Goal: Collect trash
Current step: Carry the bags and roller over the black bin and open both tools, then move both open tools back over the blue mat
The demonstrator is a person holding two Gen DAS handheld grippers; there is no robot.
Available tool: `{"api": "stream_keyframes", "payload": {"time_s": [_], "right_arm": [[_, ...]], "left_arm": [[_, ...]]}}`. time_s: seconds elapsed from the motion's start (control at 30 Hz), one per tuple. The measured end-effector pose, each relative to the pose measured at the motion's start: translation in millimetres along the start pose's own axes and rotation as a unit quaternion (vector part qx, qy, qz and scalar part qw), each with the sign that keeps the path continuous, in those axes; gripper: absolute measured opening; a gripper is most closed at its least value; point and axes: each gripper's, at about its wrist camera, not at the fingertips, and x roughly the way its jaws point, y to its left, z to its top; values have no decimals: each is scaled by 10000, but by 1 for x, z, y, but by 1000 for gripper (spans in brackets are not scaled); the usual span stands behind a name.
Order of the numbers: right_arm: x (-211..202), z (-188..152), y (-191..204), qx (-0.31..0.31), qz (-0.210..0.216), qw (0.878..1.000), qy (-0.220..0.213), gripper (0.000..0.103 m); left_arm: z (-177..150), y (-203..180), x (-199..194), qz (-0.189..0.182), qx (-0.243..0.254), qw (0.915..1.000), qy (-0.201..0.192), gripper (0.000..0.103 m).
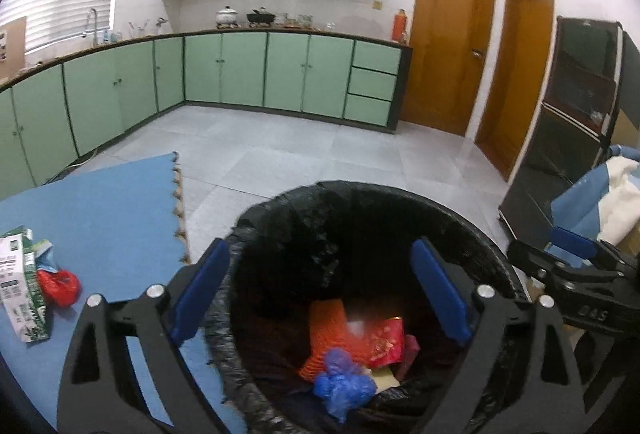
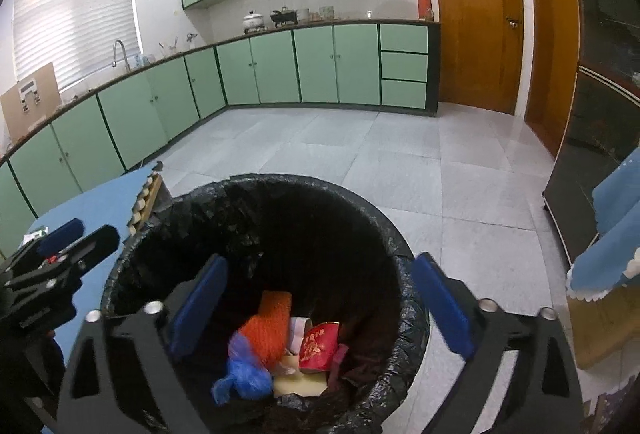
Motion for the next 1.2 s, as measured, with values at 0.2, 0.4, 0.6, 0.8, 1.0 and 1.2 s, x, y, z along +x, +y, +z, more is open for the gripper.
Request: {"api": "stream_keyframes", "payload": {"time_s": [0.2, 0.4, 0.6, 0.8, 1.0, 1.2], "right_arm": [[-9, 2, 9, 23, 104, 9998, -142, 97], [-13, 7, 33, -126, 284, 9992, -234, 97], [-15, 10, 66, -289, 536, 9977, -280, 97], [-12, 7, 116, -506, 894, 9944, -267, 97], [-7, 0, 173, -696, 1294, 9888, -278, 97], [2, -13, 235, -980, 1785, 9789, -142, 97]], "left_arm": [[4, 26, -18, 311, -156, 9993, -130, 91], [7, 59, -45, 624, -321, 9970, -312, 91], [5, 91, -76, 960, -372, 9937, -444, 91], [-5, 140, -111, 1512, -520, 9857, -534, 91], [-20, 196, -144, 2183, -676, 9722, -520, 91], [-33, 251, -168, 2681, -952, 9576, -461, 91]]}}
